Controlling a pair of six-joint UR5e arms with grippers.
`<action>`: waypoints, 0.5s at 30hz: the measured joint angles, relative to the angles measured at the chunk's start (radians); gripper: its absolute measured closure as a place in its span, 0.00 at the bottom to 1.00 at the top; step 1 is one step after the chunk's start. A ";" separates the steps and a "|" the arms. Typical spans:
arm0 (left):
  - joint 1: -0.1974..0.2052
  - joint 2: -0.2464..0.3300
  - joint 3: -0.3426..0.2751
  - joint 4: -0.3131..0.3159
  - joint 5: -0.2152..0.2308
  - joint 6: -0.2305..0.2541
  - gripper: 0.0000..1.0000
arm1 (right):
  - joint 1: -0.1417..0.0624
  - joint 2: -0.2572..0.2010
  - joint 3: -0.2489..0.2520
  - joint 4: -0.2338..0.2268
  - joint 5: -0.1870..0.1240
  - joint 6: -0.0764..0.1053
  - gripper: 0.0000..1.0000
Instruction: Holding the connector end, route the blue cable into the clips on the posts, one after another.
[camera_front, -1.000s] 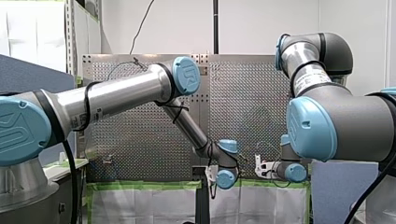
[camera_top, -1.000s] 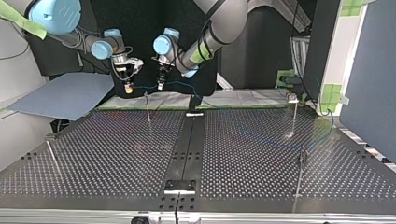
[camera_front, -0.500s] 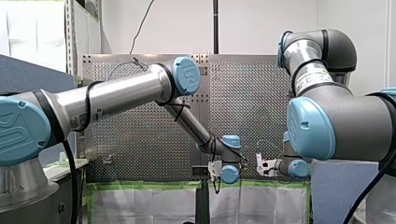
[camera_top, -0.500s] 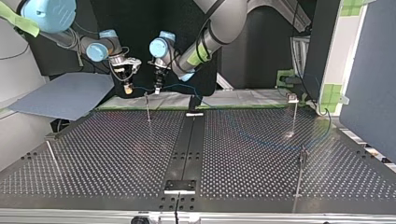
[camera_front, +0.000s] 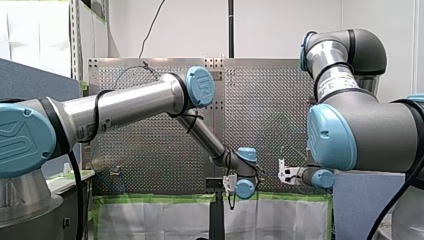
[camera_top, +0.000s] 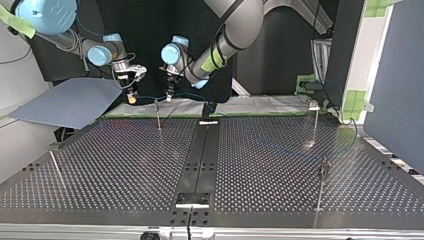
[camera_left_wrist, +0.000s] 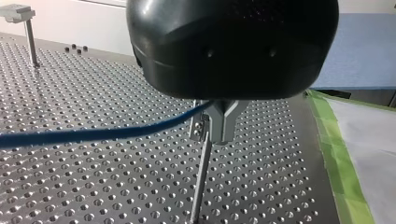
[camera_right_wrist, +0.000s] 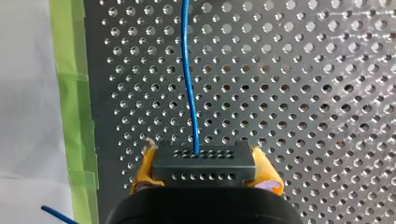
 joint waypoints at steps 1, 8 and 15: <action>0.001 0.000 0.000 0.000 0.001 0.000 1.00 | 0.000 0.000 0.000 -0.003 -0.002 0.008 1.00; 0.005 -0.001 0.001 0.000 0.003 -0.002 1.00 | -0.003 0.002 0.000 -0.026 -0.028 0.039 1.00; 0.009 -0.002 0.001 0.004 0.006 -0.014 1.00 | -0.016 0.004 0.000 -0.041 -0.073 0.082 1.00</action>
